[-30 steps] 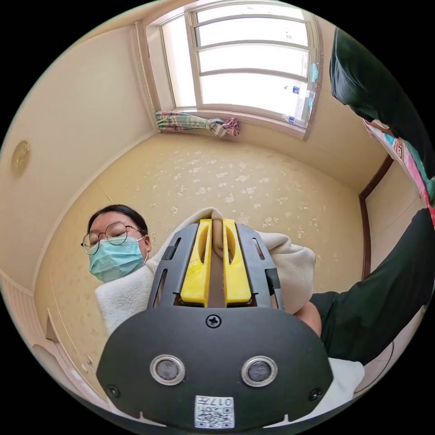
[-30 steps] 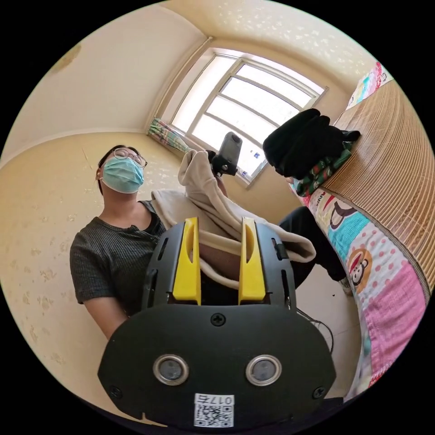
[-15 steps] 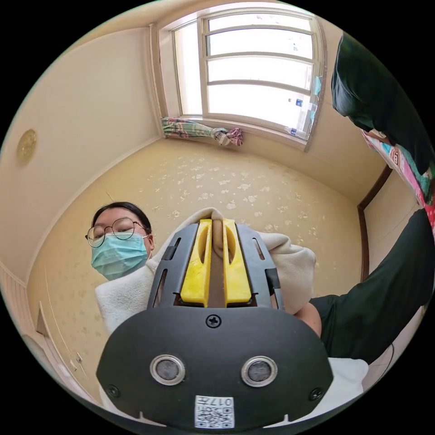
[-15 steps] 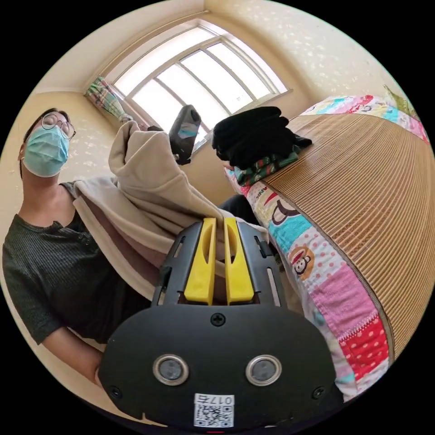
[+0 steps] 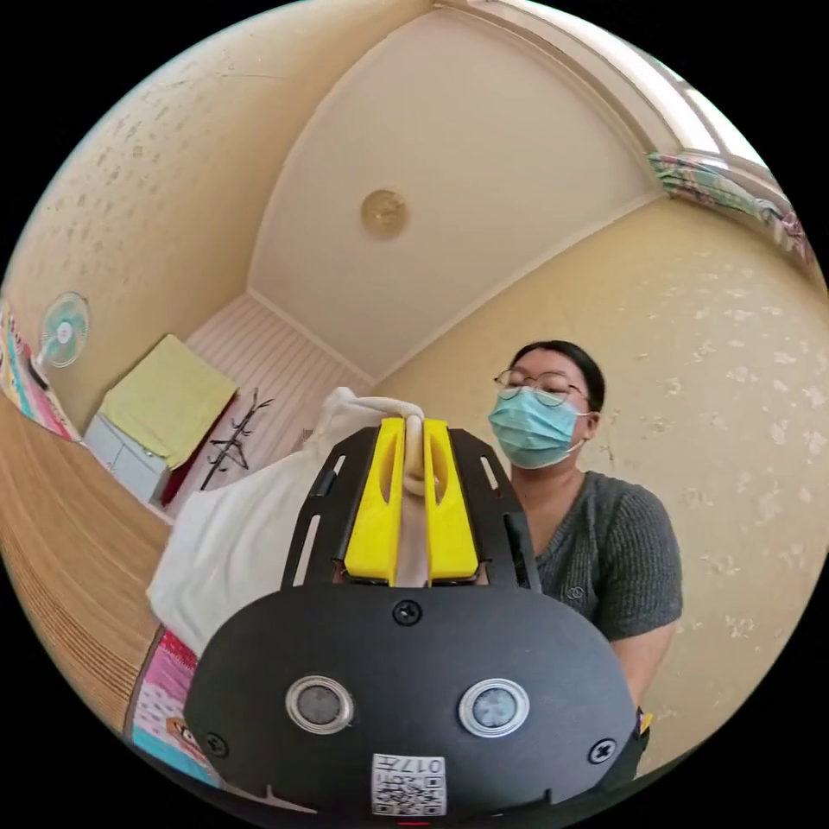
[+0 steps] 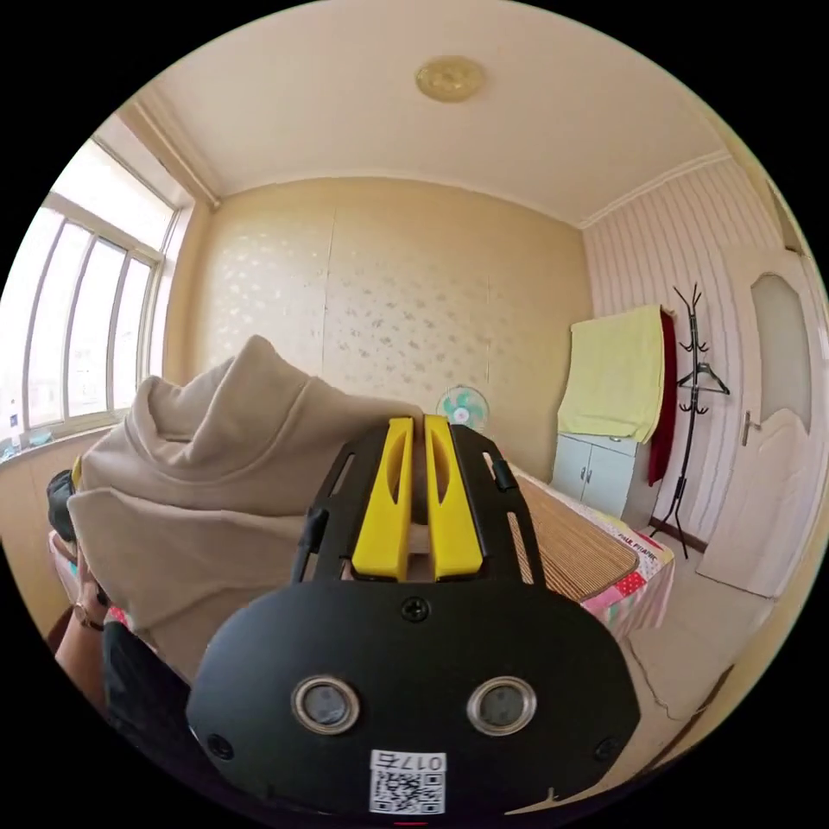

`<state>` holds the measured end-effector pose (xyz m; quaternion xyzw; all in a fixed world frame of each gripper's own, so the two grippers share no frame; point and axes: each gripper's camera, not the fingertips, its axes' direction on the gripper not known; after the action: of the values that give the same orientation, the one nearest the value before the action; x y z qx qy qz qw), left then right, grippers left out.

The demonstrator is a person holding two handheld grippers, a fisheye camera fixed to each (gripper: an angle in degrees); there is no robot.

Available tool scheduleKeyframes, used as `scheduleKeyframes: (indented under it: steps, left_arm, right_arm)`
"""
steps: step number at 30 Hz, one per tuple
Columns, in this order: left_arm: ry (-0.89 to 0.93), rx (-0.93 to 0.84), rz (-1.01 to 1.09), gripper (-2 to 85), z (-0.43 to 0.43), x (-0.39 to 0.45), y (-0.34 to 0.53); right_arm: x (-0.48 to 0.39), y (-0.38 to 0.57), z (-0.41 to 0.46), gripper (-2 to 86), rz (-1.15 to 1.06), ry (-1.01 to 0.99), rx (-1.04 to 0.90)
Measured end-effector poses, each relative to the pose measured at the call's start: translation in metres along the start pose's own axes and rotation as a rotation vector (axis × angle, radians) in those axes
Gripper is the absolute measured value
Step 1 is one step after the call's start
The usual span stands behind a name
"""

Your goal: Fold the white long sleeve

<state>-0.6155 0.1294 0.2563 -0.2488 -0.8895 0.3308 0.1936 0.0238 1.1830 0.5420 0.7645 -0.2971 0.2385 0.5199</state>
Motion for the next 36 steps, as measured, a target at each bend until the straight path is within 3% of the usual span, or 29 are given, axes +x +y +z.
scheduleKeyframes:
  steps: [5,9,11,13,16,18,20,22,24,28,29,31,33,36]
  left_arm:
    - [-0.103,0.036,-0.066,4.1,0.039,-0.031,-0.003]
    - [-0.183,-0.056,0.065,4.2,0.092,-0.007,-0.044]
    - [-0.331,-0.101,0.123,4.2,0.114,0.016,-0.067]
    - [-0.642,-0.081,0.123,4.3,0.134,0.044,-0.092]
    - [-0.915,-0.074,0.201,4.3,0.156,0.061,-0.117]
    - [-1.044,-0.055,0.212,4.4,0.158,0.057,-0.129]
    - [-1.118,-0.017,0.159,4.3,0.157,0.042,-0.138]
    - [-1.015,0.12,0.108,3.6,0.149,0.029,-0.131]
    - [-0.987,0.199,0.187,0.3,0.152,0.032,-0.122]
    - [-1.35,0.421,0.372,-0.7,0.148,0.038,-0.152]
    - [-1.398,0.4,0.376,-0.8,0.148,0.027,-0.168]
    - [-1.528,0.077,0.167,-0.6,0.148,-0.067,-0.239]
    - [-1.417,-0.203,-0.035,-0.1,0.148,-0.155,-0.256]
    - [-1.188,-0.481,-0.24,5.0,0.147,-0.262,-0.197]
  right_arm:
    - [-0.036,-0.036,-0.048,3.1,0.028,0.094,0.211]
    - [-0.055,-0.069,-0.073,3.2,0.062,0.103,0.323]
    - [-0.064,-0.094,-0.074,3.3,0.037,0.117,0.263]
    - [-0.074,-0.115,-0.077,3.4,0.005,0.146,0.219]
    - [-0.09,-0.141,-0.068,3.4,-0.105,0.04,0.184]
    - [-0.088,-0.164,-0.027,3.4,-0.121,-0.093,-0.006]
    - [-0.08,-0.172,0.004,3.4,-0.029,-0.194,-0.143]
    - [-0.079,-0.166,0.017,3.4,0.041,-0.24,-0.13]
    - [-0.082,-0.154,0.022,3.5,0.102,-0.144,-0.024]
    - [-0.088,-0.154,0.084,3.9,0.098,0.143,0.053]
    - [-0.086,-0.161,0.131,4.2,0.092,0.139,-0.003]
    - [-0.086,-0.178,0.229,4.9,0.04,0.003,-0.235]
    - [-0.095,-0.159,0.384,7.1,-0.032,-0.087,-0.713]
    - [-0.098,-0.077,0.489,10.2,-0.111,-0.145,-1.134]
